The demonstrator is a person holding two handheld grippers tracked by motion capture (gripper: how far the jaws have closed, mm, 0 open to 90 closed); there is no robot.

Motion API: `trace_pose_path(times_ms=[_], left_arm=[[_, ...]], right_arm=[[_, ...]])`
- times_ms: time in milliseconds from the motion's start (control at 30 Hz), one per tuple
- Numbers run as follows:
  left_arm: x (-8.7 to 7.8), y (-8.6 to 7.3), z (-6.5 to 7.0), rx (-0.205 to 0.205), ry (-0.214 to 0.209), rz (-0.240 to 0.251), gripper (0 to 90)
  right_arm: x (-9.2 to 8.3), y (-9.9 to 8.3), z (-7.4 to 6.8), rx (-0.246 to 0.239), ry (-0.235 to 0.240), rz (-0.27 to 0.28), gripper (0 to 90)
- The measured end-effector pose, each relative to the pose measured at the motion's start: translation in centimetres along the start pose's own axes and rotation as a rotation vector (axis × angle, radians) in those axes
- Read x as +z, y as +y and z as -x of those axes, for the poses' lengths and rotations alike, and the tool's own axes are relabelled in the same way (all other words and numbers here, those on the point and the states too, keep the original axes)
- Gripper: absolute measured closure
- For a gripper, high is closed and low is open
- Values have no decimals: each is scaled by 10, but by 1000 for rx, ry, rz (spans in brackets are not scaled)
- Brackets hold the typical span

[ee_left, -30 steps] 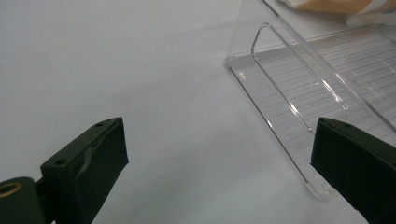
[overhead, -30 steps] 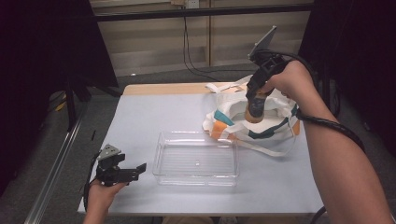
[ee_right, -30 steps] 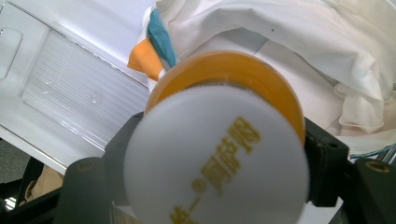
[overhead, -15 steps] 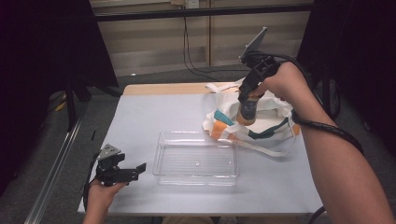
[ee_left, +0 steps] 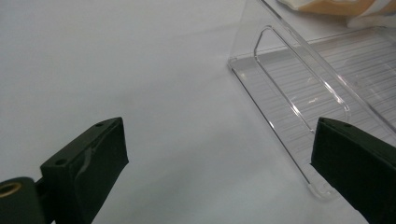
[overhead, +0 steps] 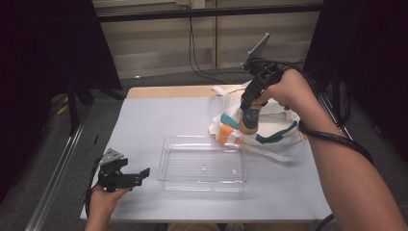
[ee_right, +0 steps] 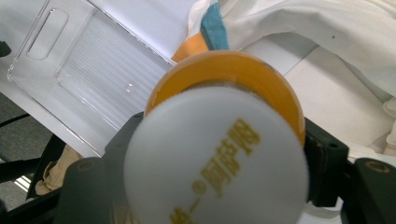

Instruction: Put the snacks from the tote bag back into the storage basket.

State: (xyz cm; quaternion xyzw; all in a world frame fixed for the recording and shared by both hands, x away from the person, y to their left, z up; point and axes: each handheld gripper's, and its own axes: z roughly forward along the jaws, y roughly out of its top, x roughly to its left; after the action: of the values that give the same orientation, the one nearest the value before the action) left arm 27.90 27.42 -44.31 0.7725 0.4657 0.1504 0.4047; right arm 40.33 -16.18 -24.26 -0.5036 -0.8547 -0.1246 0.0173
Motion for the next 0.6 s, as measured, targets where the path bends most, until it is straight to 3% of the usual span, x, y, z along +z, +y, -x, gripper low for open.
trace_pose_path(times_ms=[600], left_arm=[[1, 1, 1, 6, 2, -4, 35]], right_arm=[[11, -3, -12, -19, 13, -18, 301]])
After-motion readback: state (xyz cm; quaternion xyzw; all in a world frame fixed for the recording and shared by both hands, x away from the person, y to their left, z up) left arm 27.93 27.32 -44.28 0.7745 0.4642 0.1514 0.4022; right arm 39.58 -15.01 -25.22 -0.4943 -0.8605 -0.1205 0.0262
